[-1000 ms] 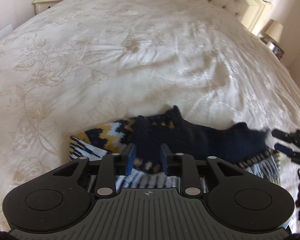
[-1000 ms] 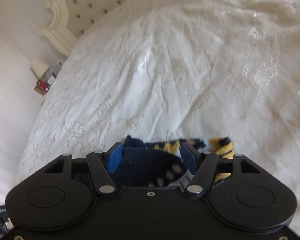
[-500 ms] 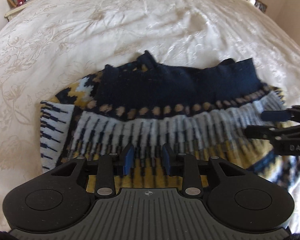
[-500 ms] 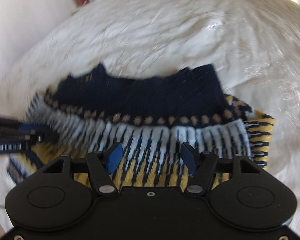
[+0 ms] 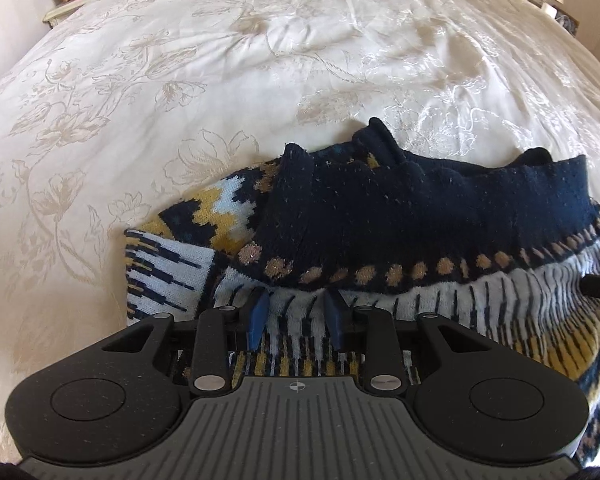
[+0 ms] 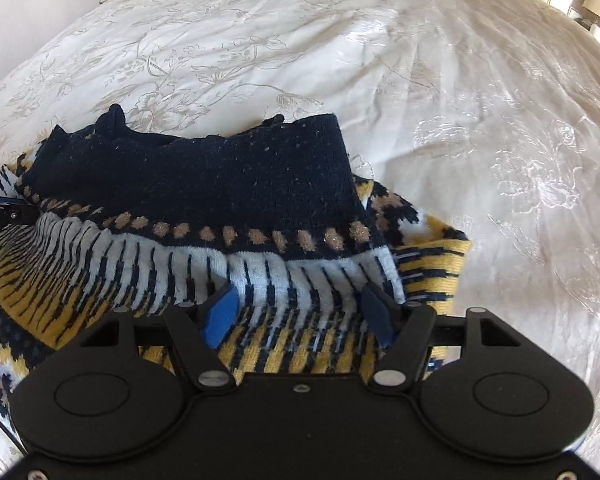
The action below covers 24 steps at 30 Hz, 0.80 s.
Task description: Fold small clothes
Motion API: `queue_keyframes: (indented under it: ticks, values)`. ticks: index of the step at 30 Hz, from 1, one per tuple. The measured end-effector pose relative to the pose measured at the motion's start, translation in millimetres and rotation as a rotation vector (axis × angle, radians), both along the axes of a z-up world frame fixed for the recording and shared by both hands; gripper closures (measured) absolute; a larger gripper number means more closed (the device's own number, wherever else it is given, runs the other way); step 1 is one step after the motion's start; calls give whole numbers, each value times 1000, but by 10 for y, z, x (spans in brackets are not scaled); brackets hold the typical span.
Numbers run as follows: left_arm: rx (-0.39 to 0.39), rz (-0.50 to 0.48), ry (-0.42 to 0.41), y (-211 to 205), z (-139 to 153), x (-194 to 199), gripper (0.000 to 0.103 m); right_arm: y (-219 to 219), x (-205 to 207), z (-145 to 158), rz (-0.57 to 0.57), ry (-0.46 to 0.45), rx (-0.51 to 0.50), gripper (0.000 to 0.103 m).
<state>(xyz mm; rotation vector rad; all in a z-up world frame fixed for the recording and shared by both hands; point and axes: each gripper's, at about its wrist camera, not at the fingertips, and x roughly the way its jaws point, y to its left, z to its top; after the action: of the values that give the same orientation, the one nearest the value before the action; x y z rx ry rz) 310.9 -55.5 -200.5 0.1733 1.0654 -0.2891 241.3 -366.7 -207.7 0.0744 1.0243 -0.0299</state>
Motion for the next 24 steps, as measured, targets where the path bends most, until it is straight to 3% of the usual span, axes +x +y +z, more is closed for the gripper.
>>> queue_keyframes:
  ticks: [9,16,21,24]
  values:
    - [-81,26,5,-30,315,-402,72,-71,-433,229,-78,-44,94,30]
    - [-103,-12,75,-186,210,-695,70,-262,-849,177,-137,15,125,30]
    - [-97,13,142,-177,23,-673,66,-431,-1008,156,-192,12,229,31]
    - [-91,28,154,-175,4,-636,65,-489,-1050,140,-198,17,278,48]
